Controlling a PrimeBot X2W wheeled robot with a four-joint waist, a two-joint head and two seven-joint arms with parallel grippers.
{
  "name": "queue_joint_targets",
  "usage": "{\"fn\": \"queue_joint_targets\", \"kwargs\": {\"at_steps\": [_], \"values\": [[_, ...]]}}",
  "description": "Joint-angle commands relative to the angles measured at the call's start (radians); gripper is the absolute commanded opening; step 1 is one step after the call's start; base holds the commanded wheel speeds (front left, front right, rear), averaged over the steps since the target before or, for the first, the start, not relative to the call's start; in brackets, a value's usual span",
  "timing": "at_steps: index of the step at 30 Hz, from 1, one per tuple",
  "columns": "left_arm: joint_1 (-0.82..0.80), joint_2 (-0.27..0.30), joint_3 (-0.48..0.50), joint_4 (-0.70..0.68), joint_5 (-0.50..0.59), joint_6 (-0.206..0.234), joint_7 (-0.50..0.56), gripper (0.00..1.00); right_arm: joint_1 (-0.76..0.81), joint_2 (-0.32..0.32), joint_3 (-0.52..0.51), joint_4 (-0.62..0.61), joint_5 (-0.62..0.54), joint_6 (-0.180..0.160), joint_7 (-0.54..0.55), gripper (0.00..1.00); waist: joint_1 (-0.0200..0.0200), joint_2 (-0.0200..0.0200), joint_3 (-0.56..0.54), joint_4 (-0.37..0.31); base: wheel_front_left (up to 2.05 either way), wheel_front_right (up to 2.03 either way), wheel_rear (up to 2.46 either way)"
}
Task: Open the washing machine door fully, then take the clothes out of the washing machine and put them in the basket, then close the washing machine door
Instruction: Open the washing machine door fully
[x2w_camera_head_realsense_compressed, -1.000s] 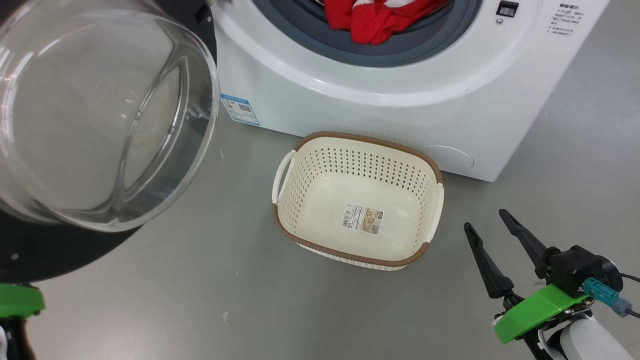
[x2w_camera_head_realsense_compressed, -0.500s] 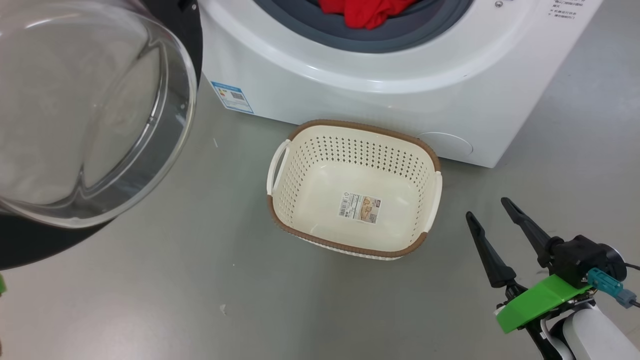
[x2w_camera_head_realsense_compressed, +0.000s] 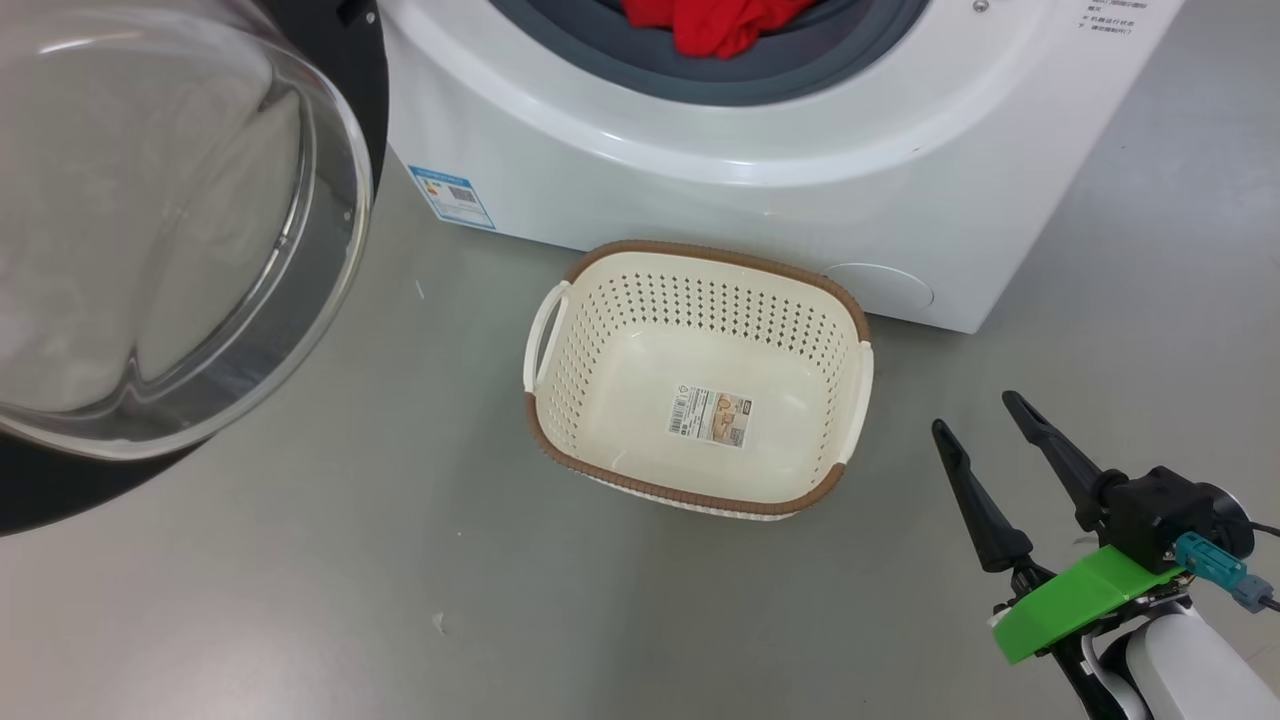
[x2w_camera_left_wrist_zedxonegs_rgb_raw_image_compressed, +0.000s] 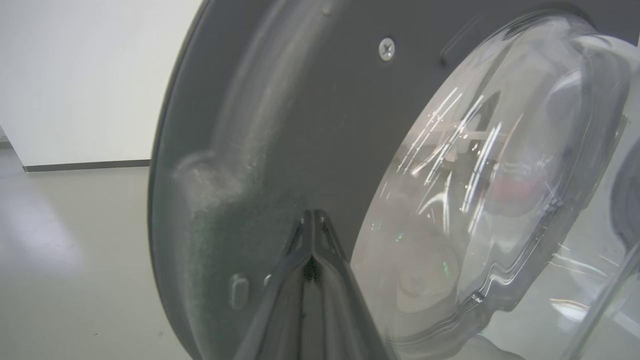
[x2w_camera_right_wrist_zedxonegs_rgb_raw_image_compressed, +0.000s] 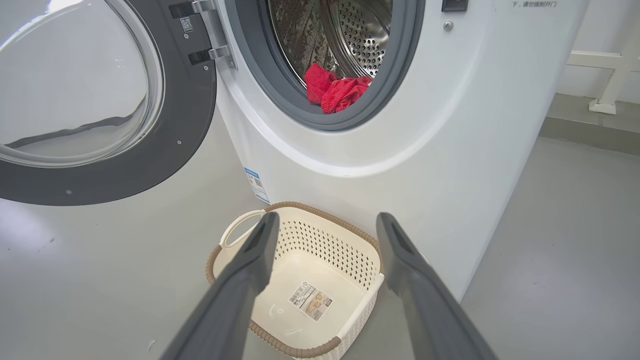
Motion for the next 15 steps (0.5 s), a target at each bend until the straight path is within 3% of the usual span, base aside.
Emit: {"fn": "queue_joint_targets", "kwargs": {"at_steps": [1,7,8,9,12,13,15], "values": [[-0.006,0.059,0.032,-0.027,0.004,-0.004,-0.005,0.0,-0.006,-0.001,0.021,-0.019,-0.008,0.007,-0.006,1.0,0.0,-0.0001,-0.005,0.0,0.0,0.0,0.0],[0.03,0.02,0.003,-0.066,-0.01,-0.005,-0.005,0.0,0.001,0.004,0.014,-0.019,-0.007,0.007,-0.006,1.0,0.0,-0.0001,-0.025,0.003,0.0,0.0,0.0],[0.04,0.015,-0.008,-0.076,-0.017,-0.005,-0.005,0.07,0.003,0.004,0.012,-0.019,-0.007,0.007,-0.006,1.0,0.0,-0.0001,-0.03,0.004,0.0,0.0,0.0],[0.051,0.009,-0.016,-0.087,-0.022,-0.005,-0.005,0.33,0.005,0.005,0.011,-0.019,-0.006,0.007,-0.006,1.0,0.0,-0.0001,-0.033,0.004,0.0,0.0,0.0],[0.085,-0.006,-0.044,-0.115,-0.047,-0.005,-0.005,0.79,0.009,0.008,0.008,-0.02,-0.005,0.007,-0.006,1.0,0.0,-0.0001,-0.047,0.003,0.0,0.0,0.0],[0.097,-0.009,-0.052,-0.123,-0.055,-0.005,-0.005,1.0,0.012,0.009,0.007,-0.019,-0.004,0.007,-0.006,1.0,0.0,-0.0001,-0.053,0.002,0.0,0.0,0.0],[0.122,-0.017,-0.074,-0.142,-0.071,-0.005,-0.005,1.0,0.016,0.011,0.003,-0.021,-0.003,0.007,-0.006,1.0,0.0,-0.0001,-0.06,0.001,0.0,0.0,0.0]]}}
